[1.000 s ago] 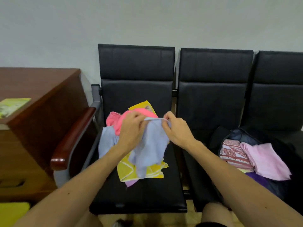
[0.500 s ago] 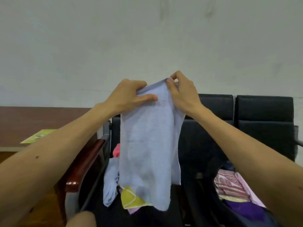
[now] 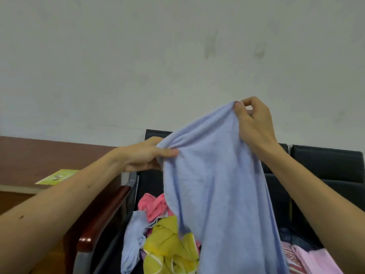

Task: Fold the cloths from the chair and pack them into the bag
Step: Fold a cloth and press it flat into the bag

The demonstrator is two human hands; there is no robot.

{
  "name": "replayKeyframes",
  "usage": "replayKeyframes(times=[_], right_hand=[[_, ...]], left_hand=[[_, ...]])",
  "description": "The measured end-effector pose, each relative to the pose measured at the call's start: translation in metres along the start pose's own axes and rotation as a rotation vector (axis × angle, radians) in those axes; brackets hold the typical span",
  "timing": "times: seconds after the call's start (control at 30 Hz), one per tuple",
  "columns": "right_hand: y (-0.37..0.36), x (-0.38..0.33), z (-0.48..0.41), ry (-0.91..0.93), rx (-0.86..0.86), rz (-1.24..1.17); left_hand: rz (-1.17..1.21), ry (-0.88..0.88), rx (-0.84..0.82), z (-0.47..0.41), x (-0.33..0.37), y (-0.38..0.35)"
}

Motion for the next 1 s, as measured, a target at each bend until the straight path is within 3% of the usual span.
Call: replayKeyframes(times=[0.07,0.17,0.23,0.37,0.53,0.63,0.8,1.0], right_hand=[[0.006,0.003,0.012,-0.056,0.02,-0.039],[0.009,0.005,0.036,-0.13,-0.088,-0.084],[0.003,-0.006,0.044,-0.17,-0.222,-0.224],[-0.016,-0.033,0.041,-0.19,-0.443,-0.407],[-0.025,-0.037,0.043,-0.145,-0.504,-0.33],[-0.023,-0.032,0.044,-0.045,-0.557,-0.162],[-0.02,-0.024,0.042,0.033,-0.406,0.013],[-0.002,0.001,0.043,0.036,-0.201,0.05]], left_hand=[[0.225,-0.111,0.055,-0.001,0.005,0.004],[0.252,-0.204,0.239,0.005,0.022,0.0],[0.099,-0.237,0.287,0.011,0.04,-0.017],[-0.242,-0.296,0.206,0.014,0.069,-0.059],[-0.447,-0.304,0.207,0.018,0.079,-0.064],[-0.54,-0.285,0.216,0.017,0.071,-0.061],[-0.542,-0.13,0.135,0.018,0.047,-0.049],[-0.473,0.039,0.066,0.031,0.007,-0.017]])
Point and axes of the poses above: each hand's wrist, its own z-axis away from the middle knuckle, its own y-axis out of the back of the hand, x = y × z, the point moved 3 cm from there along -z, towards the middle knuckle, and after that the axes turned 15 degrees about y, right-handed, at the moved point
